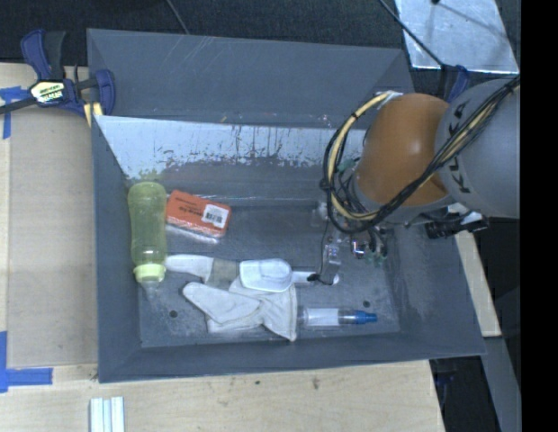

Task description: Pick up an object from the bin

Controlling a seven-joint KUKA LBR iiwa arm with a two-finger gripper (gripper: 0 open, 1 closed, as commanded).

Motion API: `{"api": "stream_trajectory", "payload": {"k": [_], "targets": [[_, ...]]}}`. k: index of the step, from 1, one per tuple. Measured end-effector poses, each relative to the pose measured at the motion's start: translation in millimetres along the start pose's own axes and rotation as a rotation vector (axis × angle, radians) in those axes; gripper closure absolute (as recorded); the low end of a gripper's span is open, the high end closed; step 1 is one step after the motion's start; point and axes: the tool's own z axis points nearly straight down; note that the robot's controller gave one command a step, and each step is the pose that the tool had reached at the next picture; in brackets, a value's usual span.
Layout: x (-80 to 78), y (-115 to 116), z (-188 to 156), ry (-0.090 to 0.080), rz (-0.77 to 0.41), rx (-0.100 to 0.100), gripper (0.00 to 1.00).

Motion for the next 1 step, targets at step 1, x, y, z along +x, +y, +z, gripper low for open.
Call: {"api": "stream_trajectory", "payload": {"k": [1], "targets": [[-1.2,0.5,39.7,0.003,-0.167,0.001,0.0]]}}
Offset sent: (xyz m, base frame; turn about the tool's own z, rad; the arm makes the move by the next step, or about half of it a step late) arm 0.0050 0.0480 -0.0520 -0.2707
